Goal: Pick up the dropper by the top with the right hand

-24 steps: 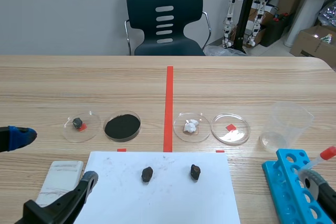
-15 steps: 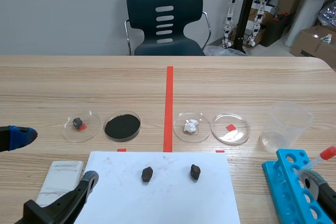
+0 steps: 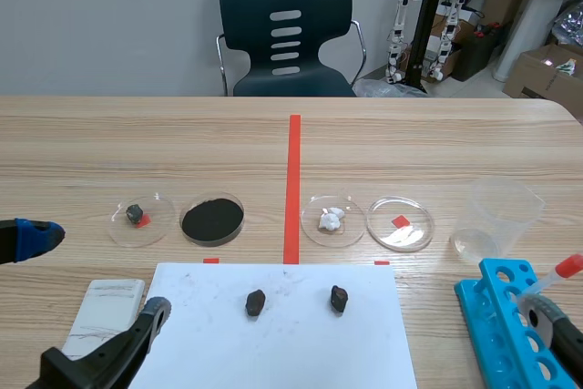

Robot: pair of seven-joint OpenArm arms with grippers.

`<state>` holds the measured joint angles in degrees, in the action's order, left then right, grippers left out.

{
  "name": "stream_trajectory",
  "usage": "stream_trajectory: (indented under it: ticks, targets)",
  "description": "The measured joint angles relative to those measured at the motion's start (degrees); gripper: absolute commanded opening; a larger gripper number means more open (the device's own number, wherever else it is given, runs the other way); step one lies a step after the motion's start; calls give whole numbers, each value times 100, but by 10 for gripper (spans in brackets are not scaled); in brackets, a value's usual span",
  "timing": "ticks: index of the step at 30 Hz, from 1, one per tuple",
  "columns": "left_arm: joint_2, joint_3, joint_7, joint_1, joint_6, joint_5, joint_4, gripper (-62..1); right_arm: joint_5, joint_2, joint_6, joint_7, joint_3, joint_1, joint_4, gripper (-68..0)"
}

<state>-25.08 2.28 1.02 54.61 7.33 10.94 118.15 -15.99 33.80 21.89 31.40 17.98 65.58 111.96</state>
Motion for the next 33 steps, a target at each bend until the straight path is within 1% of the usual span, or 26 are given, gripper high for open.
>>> stream_trajectory:
  ticks: [5,7,12,14,17,20,25,33]
  targets:
    - [0,0,0,0,0,0,0,14,-61,-2,0,0,0,-2,-11,-80]
    - [0,0,0,0,0,0,0,14,-57,-81,0,33,0,-70,-68,-80]
    - [0,0,0,0,-2,0,0,14,55,-439,0,509,0,-321,-450,-80]
    - [0,0,0,0,-2,0,0,14,52,-461,-2,752,-4,-337,-614,-80]
    - [0,0,0,0,-2,0,0,14,52,-459,0,1292,-4,-337,-861,-80]
    - [0,0,0,0,-2,0,0,14,52,-459,0,1628,-7,-420,-1147,-80]
    - [0,0,0,0,0,0,0,14,52,-494,-2,1838,-24,-859,-1801,-80]
    - [0,0,0,0,0,0,0,14,52,-492,-4,2238,-363,-1471,-2632,-80]
